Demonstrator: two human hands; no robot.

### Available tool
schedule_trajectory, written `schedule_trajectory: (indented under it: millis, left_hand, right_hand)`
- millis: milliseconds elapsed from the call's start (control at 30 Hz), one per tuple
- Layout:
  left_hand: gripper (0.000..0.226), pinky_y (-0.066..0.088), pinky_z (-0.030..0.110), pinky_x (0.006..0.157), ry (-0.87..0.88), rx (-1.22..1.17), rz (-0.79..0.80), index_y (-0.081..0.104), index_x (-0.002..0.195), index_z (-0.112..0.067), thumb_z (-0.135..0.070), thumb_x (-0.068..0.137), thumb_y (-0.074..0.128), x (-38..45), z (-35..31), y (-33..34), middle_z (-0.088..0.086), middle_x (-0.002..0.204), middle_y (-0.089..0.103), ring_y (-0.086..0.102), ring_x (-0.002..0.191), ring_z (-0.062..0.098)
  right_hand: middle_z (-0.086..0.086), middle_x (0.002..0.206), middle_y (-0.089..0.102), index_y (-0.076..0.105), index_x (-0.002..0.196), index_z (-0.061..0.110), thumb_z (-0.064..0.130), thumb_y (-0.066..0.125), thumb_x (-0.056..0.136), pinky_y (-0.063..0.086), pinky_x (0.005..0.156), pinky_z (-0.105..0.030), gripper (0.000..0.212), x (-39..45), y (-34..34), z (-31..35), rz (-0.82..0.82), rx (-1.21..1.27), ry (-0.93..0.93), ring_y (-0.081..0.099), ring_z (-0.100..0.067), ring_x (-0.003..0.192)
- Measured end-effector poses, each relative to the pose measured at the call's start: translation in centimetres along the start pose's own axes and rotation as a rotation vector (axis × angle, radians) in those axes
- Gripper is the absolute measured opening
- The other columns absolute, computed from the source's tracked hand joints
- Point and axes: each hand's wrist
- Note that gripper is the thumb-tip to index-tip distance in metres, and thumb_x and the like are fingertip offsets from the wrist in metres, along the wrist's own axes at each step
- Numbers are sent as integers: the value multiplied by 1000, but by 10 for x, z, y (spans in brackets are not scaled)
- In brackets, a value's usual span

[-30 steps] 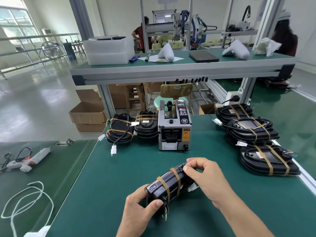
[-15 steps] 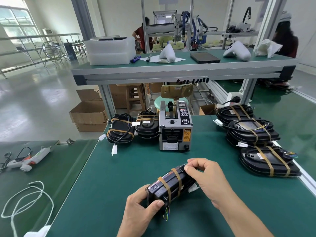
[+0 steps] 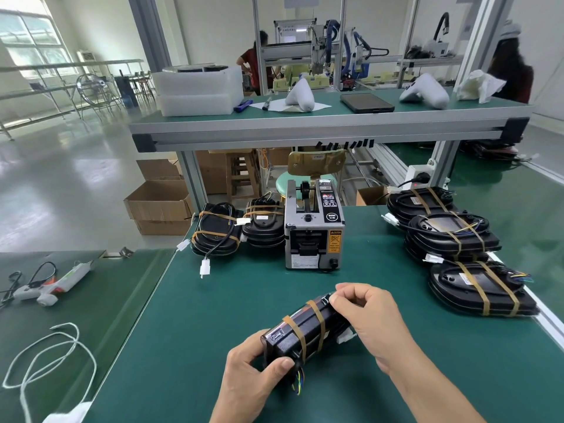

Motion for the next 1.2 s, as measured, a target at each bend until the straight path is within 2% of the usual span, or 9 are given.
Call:
schedule_trajectory:
  millis: [33, 133, 167, 267, 500, 667, 867, 1000, 1200]
  left_hand:
    - [31, 55, 16, 87, -1, 1, -1, 81, 109, -44, -44, 79, 82, 0, 0, 0, -6, 106, 82, 76, 100, 8]
    - [30, 55, 15, 87, 0, 5, 1, 81, 109, -44, -44, 79, 81, 0, 0, 0, -6, 106, 82, 76, 100, 7]
    - [30, 55, 16, 87, -1, 5, 2, 81, 109, -43, -44, 79, 81, 0, 0, 0, -6, 106, 82, 76, 100, 8]
    - [30, 55, 15, 87, -5, 8, 1, 81, 110, -43, -43, 80, 81, 0, 0, 0, -8, 106, 81, 76, 101, 7]
    - [32, 55, 17, 87, -7, 24, 4, 81, 112, -42, -47, 81, 81, 0, 2, -1, -8, 108, 81, 76, 102, 9]
    - [40, 55, 16, 87, -29, 8, -2, 81, 112, -42, -68, 82, 78, 0, -1, -1, -8, 108, 81, 76, 102, 10]
    - [31, 53, 12, 87, 12, 38, -2, 80, 109, -49, -39, 80, 83, 0, -1, -1, -13, 106, 81, 75, 100, 3]
    - [35, 53, 11, 87, 31, 49, 1, 80, 110, -49, -32, 80, 85, 1, -1, -1, -14, 106, 81, 75, 100, 1]
    - [31, 53, 11, 88, 22, 48, -2, 79, 110, -49, -41, 80, 83, 1, -3, -1, -13, 107, 81, 75, 102, 3]
  right_hand:
    - [13, 113, 73, 80, 78, 27, 23, 80, 86, 54, 91, -31, 9, -1, 0, 0, -10, -19, -11, 70, -9, 104]
    - [15, 110, 72, 78, 75, 31, 24, 78, 87, 55, 73, -16, 13, -4, 1, 4, -25, -64, -57, 68, -4, 100]
    - [17, 110, 71, 78, 75, 31, 25, 78, 87, 54, 73, -15, 13, -5, 1, 5, -28, -81, -69, 68, -2, 100]
    - [20, 108, 70, 76, 75, 34, 27, 77, 87, 48, 89, -24, 14, -6, 1, 7, -39, -147, -94, 65, 5, 98]
    - [21, 109, 69, 74, 76, 37, 27, 74, 88, 48, 92, -27, 16, -10, 3, 11, -45, -171, -89, 63, 6, 99]
    - [21, 109, 68, 73, 74, 37, 32, 76, 86, 47, 89, -26, 13, -10, 5, 11, -52, -198, -88, 61, 10, 97]
    - [20, 107, 67, 74, 74, 33, 35, 77, 86, 61, 81, -50, 12, -8, 7, 11, -51, -170, -61, 72, -14, 90]
    - [20, 107, 66, 74, 77, 35, 34, 76, 86, 62, 80, -52, 10, -6, 8, 10, -40, -174, -68, 71, -15, 92]
    - [21, 106, 65, 73, 76, 37, 33, 77, 85, 62, 77, -50, 11, -5, 9, 9, -48, -196, -60, 66, -9, 100]
Point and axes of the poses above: each hand's wrist, its own x-axis towards the middle knuckle, its own y-axis out of the palm, z = x × y
